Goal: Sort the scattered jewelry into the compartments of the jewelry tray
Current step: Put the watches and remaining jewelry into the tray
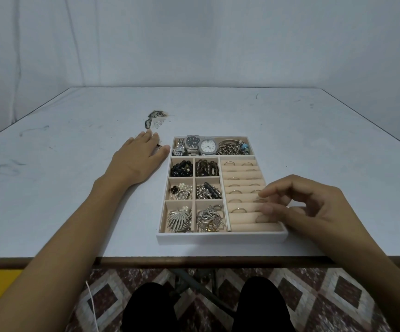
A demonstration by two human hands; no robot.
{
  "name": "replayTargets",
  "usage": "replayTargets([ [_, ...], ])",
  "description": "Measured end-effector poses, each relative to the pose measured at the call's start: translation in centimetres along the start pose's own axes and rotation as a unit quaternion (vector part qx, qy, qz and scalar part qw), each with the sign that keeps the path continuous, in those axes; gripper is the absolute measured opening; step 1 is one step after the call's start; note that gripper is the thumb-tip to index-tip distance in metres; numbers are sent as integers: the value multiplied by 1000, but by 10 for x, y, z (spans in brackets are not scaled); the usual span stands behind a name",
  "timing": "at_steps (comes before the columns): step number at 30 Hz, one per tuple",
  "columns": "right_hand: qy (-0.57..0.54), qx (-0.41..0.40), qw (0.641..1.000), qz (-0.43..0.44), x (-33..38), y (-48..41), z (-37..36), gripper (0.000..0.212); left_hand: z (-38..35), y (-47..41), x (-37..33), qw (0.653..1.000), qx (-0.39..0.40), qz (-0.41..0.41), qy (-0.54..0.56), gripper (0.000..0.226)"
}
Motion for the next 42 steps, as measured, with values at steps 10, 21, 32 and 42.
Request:
replayTargets([
  [10, -3, 3, 1000, -8, -2, 0, 1, 19, 0, -1, 2, 1000, 1, 2, -1, 78],
  [21, -18, 19, 1000, -6, 0, 1, -1, 18, 1, 1, 0, 1000, 1, 3, 4, 71],
  [32, -12, 44, 999, -22, -5, -2, 1, 14, 0, 0, 1, 1000, 1, 5, 12, 67],
  [42, -2, -61, 997, -54, -10, -5, 15, 43, 13, 9, -4, 997, -19, 17, 79, 44],
])
Point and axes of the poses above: each hand's wrist, its own y-axis away from the middle knuckle, its own z-axis out of the back of the hand, x = y × z, the point moved 6 cm from there along -y, towards the middle knuckle, and after that the axes turned 14 degrees about -y, right-handed, at the moved point
